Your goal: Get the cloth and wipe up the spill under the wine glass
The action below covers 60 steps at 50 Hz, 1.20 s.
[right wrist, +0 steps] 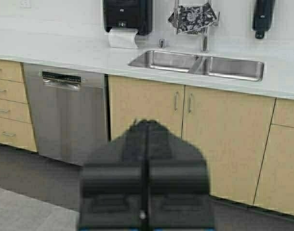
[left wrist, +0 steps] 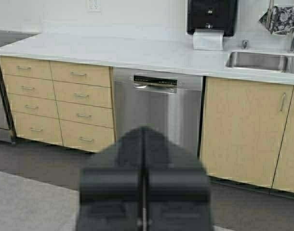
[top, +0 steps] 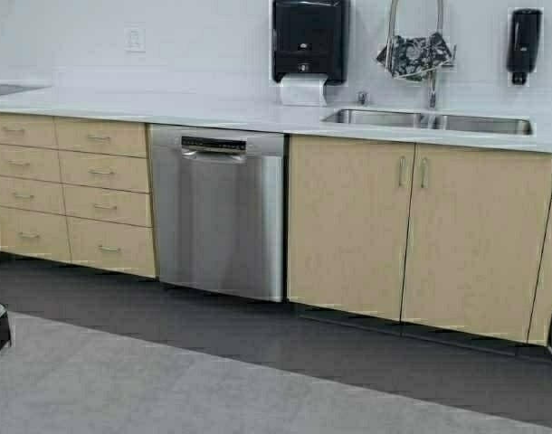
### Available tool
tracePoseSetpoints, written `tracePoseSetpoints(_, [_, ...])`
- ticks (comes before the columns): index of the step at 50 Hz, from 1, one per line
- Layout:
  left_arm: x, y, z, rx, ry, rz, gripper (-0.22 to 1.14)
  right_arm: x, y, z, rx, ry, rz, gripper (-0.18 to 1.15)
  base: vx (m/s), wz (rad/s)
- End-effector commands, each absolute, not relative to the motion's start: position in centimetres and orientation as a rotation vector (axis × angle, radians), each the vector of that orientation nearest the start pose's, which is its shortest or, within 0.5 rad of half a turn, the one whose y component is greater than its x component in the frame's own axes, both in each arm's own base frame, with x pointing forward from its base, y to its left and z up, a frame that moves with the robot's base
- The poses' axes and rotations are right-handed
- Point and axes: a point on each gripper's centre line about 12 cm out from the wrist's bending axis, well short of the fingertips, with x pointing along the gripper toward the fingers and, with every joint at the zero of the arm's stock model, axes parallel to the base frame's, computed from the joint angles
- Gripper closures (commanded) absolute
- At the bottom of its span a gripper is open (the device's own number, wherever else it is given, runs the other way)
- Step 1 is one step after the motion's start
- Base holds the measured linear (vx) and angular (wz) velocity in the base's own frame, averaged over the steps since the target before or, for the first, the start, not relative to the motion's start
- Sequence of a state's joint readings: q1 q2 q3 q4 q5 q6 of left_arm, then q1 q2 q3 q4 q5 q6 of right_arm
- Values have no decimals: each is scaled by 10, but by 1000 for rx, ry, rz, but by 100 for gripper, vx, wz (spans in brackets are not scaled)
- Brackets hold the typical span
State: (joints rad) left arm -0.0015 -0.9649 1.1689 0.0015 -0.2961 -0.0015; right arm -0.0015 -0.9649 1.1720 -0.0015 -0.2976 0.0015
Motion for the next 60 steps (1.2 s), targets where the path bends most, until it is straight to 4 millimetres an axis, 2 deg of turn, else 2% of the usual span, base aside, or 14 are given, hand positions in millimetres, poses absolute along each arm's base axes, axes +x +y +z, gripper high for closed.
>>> tracePoseSetpoints(1, [190, -2, 303, -19, -129, -13, 93, 200, 1, 292, 8, -77, 7, 94, 0, 0])
tracePoseSetpoints(14, [190, -2, 305, -19, -133, -13, 89, 202, 1, 297, 20, -86, 9, 92, 0, 0])
tracePoseSetpoints(27, [197, -2, 301, -22, -104, -13, 89, 210, 4, 289, -36, -43, 24, 92, 2, -1])
tracePoseSetpoints(39, [196, 3, 303, -28, -117, 16, 89, 210, 4, 291, -40, -47, 26, 92, 12, -2])
tracePoseSetpoints(60, [192, 7, 308, -59, -151, 27, 89, 201, 4, 298, -34, -95, 26, 92, 24, -4])
